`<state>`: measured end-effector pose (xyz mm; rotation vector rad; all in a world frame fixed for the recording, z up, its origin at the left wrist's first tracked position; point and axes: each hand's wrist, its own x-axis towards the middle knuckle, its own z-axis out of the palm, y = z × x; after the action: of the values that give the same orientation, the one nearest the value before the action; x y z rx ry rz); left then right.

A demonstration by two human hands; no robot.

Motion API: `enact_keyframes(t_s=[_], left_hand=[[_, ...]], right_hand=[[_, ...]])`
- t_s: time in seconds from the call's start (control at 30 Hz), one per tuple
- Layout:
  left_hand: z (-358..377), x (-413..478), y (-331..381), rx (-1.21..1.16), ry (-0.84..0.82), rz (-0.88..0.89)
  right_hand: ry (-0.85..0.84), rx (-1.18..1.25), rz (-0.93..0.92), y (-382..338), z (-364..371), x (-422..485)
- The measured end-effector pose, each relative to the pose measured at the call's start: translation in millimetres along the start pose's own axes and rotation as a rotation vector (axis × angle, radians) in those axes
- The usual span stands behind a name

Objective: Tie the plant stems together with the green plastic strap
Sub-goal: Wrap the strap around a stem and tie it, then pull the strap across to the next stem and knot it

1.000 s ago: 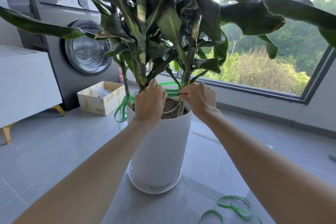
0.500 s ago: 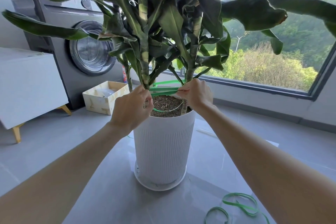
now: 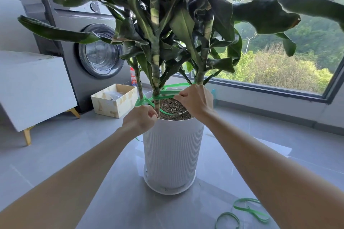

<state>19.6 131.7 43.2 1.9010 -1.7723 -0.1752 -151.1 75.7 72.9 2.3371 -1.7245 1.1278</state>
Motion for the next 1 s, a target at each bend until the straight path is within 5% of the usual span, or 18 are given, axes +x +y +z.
enact_keyframes(t_s=[0.43, 0.73, 1.0], left_hand=[[14.9, -8.7, 8.4, 0.131, -0.362, 0.015], [49.1, -23.2, 32.7, 0.258, -0.406, 0.075], [92.7, -44.3, 51.5, 0.423, -0.515, 0.225]], right_hand=[[0.102, -0.036, -0.327, 41.4, -7.3, -42.3], [-0.217, -0.094, 0.005, 84.4, 35.1, -124.6], [-0.831, -0.224, 0.335, 149.8, 98.6, -214.3]])
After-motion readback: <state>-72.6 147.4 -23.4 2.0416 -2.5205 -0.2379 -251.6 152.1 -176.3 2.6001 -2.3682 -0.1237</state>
